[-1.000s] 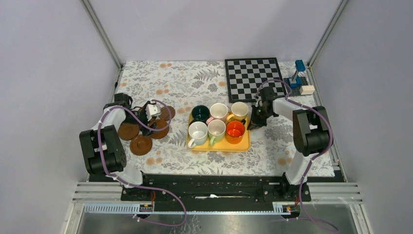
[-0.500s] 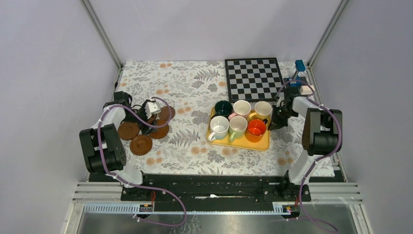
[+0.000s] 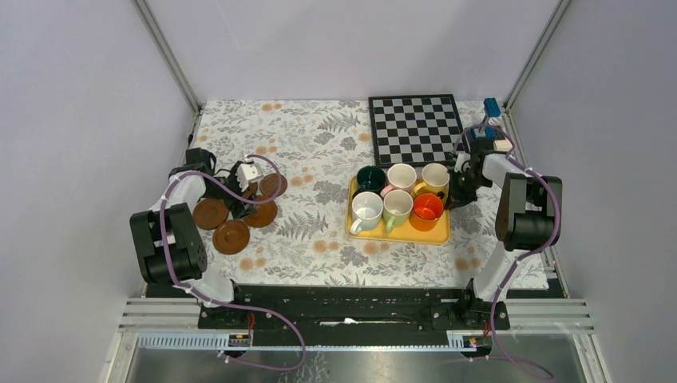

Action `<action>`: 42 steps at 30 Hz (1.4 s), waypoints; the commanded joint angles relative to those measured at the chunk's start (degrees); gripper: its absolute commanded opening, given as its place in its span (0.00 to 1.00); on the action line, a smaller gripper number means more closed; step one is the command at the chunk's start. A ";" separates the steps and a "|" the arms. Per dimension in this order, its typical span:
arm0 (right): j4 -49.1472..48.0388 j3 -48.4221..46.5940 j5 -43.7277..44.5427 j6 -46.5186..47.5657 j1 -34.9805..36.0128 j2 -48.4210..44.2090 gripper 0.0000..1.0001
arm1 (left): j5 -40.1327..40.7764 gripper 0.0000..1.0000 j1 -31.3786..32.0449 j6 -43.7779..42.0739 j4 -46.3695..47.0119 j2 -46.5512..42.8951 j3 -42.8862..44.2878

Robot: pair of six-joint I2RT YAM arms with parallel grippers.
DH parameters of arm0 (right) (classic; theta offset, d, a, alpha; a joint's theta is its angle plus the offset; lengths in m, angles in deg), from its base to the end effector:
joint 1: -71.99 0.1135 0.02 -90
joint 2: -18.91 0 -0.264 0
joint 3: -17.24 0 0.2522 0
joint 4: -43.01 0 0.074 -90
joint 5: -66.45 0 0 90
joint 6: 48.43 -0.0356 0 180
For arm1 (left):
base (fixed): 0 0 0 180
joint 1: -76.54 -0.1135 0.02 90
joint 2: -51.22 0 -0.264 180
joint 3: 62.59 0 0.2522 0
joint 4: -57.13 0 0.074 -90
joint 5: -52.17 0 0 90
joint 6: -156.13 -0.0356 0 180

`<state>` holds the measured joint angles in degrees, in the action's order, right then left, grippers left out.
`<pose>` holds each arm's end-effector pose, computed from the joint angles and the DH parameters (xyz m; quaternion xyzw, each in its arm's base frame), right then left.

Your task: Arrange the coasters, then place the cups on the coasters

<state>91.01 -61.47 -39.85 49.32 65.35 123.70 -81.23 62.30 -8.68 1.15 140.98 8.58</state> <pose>0.3424 -0.0298 0.1539 -0.0291 0.9801 0.1221 0.1536 0.2818 0.0463 0.2008 0.5072 0.7700 -0.1738 0.3459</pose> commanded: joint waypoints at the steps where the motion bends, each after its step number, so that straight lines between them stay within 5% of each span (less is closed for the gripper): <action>1: -0.64 -4.25 0.04 7.93 -1.54 0.25 0.01 | 0.73 0.84 -0.27 3.74 1.32 -3.29 0.27; 5: 2.81 -7.32 -3.00 8.09 -1.86 -0.93 0.20 | 1.42 0.85 -0.18 8.06 1.26 -4.54 0.46; 9: 5.63 -8.62 -5.69 8.62 -2.45 -3.91 0.58 | 4.16 0.89 -0.17 11.97 1.29 -5.65 0.72; 16: 10.08 -8.52 -7.81 11.97 -4.07 -11.66 0.85 | 12.27 0.93 -0.24 15.71 1.35 -6.13 0.04; 26: 21.48 -11.56 -19.54 20.12 -8.83 -17.15 1.00 | 23.48 0.96 -3.84 17.61 4.19 -6.65 -2.63; 42: 11.49 -8.20 -31.06 10.23 -8.75 -28.05 1.00 | 24.37 0.95 5.60 20.32 12.84 7.02 4.28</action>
<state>105.85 -70.15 -66.80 62.46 56.35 98.37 -58.47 67.98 11.39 10.31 144.43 8.88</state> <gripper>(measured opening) 0.993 0.959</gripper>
